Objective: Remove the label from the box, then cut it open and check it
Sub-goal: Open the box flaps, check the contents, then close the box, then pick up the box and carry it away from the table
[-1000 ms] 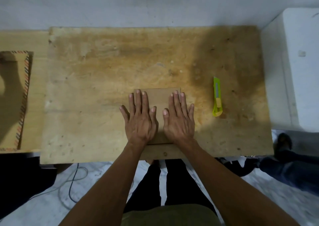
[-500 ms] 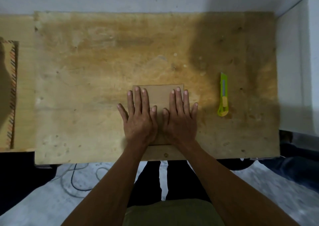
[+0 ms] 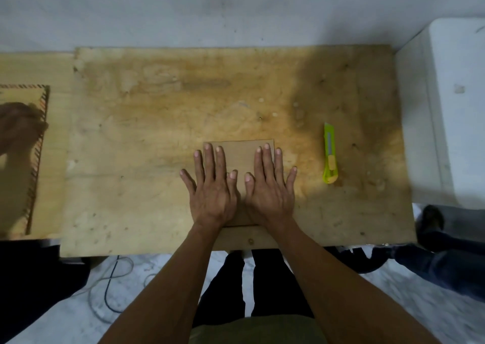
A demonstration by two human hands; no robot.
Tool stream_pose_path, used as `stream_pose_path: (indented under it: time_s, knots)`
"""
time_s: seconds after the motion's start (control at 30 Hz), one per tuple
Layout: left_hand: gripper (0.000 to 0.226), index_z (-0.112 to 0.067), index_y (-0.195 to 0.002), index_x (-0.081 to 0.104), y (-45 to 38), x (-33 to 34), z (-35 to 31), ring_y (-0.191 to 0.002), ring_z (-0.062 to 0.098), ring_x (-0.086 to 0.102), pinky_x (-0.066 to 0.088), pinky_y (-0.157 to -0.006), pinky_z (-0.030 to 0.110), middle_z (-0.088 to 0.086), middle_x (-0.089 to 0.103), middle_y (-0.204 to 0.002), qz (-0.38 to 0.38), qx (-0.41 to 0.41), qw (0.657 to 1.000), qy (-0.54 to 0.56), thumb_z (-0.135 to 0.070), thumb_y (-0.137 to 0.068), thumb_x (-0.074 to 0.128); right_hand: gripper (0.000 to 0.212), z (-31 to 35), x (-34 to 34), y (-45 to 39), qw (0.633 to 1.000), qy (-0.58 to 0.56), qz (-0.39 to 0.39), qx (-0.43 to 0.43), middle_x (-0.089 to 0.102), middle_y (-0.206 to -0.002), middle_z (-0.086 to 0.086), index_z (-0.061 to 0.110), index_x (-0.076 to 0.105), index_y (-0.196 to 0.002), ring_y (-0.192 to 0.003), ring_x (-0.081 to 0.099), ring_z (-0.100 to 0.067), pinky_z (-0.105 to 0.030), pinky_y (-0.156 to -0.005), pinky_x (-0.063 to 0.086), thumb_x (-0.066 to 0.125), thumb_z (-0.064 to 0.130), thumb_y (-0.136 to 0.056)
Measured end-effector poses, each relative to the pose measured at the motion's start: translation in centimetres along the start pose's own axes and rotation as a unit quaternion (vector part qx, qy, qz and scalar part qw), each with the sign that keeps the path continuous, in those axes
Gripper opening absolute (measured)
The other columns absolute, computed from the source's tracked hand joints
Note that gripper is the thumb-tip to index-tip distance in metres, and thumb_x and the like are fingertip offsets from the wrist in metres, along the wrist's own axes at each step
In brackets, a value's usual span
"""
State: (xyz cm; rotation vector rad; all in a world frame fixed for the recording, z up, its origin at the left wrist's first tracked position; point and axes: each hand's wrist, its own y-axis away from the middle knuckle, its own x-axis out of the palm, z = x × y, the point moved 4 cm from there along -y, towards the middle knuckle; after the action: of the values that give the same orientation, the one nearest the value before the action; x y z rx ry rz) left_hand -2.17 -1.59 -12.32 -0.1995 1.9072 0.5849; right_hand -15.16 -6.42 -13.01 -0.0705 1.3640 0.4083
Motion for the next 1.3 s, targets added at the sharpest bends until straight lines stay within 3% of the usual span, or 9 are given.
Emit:
stream_pose_path:
  time_s: [0.23,0.47,0.67,0.83,0.9,1.0,1.07,1.17,1.3]
  knots:
    - [0.061,-0.033,-0.158,-0.004,0.6,-0.4,-0.1,-0.151,0.026,-0.021,-0.01,-0.118,0.061,0.008,-0.02,-0.165,-0.012,-0.029,0.999,0.019,-0.052,-0.104,0.019,0.064,-0.1,-0.4,0.5,0.998,-0.047,0.023,0.03,-0.013,-0.165,-0.003,0.028,-0.001,-0.157,-0.151,-0.015,-0.02,-0.058,-0.118,-0.003,0.022,0.049,-0.101]
    - [0.057,-0.034,-0.158,0.003,1.9,-0.5,-0.2,-0.152,0.018,-0.017,-0.013,-0.119,0.056,0.004,-0.006,-0.167,-0.024,-0.056,0.993,0.103,-0.049,-0.106,0.02,0.059,0.5,-0.7,1.2,0.991,-0.106,0.03,0.079,-0.008,-0.166,-0.005,0.034,0.004,-0.156,-0.151,-0.017,-0.019,-0.057,-0.119,-0.005,0.021,0.053,-0.102]
    - [0.053,-0.023,-0.156,0.028,1.9,-2.0,-0.3,-0.149,0.033,0.018,0.017,-0.117,0.061,0.017,0.019,-0.162,-0.056,-0.024,0.974,0.217,-0.04,-0.105,0.035,0.058,0.5,-1.4,1.3,0.983,-0.17,0.008,0.075,0.001,-0.166,-0.004,0.031,0.012,-0.156,-0.152,-0.011,-0.016,-0.053,-0.119,-0.008,0.025,0.051,-0.103]
    - [0.056,-0.018,-0.148,0.046,3.0,-5.0,-0.3,-0.144,0.017,0.034,0.036,-0.102,0.014,0.011,0.027,-0.161,-0.11,-0.011,0.944,0.31,-0.037,-0.095,0.054,0.058,0.7,-2.8,1.7,0.963,-0.257,-0.01,0.077,0.003,-0.165,0.001,0.034,0.013,-0.155,-0.152,-0.001,-0.013,-0.044,-0.122,0.005,0.032,0.049,-0.103]
    - [0.054,-0.014,-0.142,0.054,3.2,-6.6,-0.2,-0.134,-0.011,0.035,0.029,-0.093,-0.004,0.008,0.034,-0.158,-0.136,-0.002,0.931,0.338,-0.03,-0.092,0.065,0.057,0.9,-4.1,1.9,0.949,-0.305,-0.023,0.076,0.007,-0.165,0.001,0.031,0.02,-0.154,-0.15,0.006,-0.011,-0.037,-0.121,0.013,0.04,0.044,-0.103]
    - [0.051,-0.007,-0.137,0.058,3.8,-8.7,0.0,-0.117,-0.037,0.03,0.03,-0.09,-0.007,0.007,0.037,-0.153,-0.149,0.01,0.917,0.369,-0.015,-0.089,0.073,0.05,1.5,-6.7,2.2,0.927,-0.361,-0.047,0.086,0.014,-0.164,-0.001,0.028,0.034,-0.151,-0.147,0.01,-0.004,-0.008,-0.113,0.009,0.046,0.035,-0.102]
    - [0.053,-0.014,-0.139,0.057,3.8,-10.2,0.2,-0.125,-0.026,0.034,0.036,-0.101,0.004,0.006,0.037,-0.155,-0.138,0.011,0.921,0.364,-0.022,-0.089,0.073,0.048,1.8,-8.5,2.4,0.914,-0.383,-0.06,0.119,0.023,-0.161,0.001,0.026,0.04,-0.148,-0.144,0.015,0.0,0.009,-0.098,0.004,0.048,0.032,-0.102]
    - [0.056,-0.023,-0.144,0.051,3.8,-12.0,0.3,-0.139,0.017,0.042,0.036,-0.108,0.025,0.01,0.042,-0.152,-0.099,0.014,0.936,0.337,-0.028,-0.091,0.069,0.048,2.3,-10.3,2.7,0.896,-0.419,-0.05,0.136,0.043,-0.148,0.006,0.019,0.043,-0.147,-0.127,0.032,0.008,0.014,-0.086,0.011,0.053,0.024,-0.1]
    - [0.061,-0.019,-0.151,0.04,4.2,-12.9,-0.1,-0.134,0.035,0.044,0.035,-0.099,0.028,0.022,0.043,-0.145,-0.053,0.043,0.954,0.293,-0.036,-0.095,0.06,0.049,2.6,-11.4,3.5,0.901,-0.417,-0.044,0.108,0.043,-0.151,0.001,0.034,0.04,-0.147,-0.14,0.038,-0.015,-0.024,-0.113,0.031,0.051,0.037,-0.099]
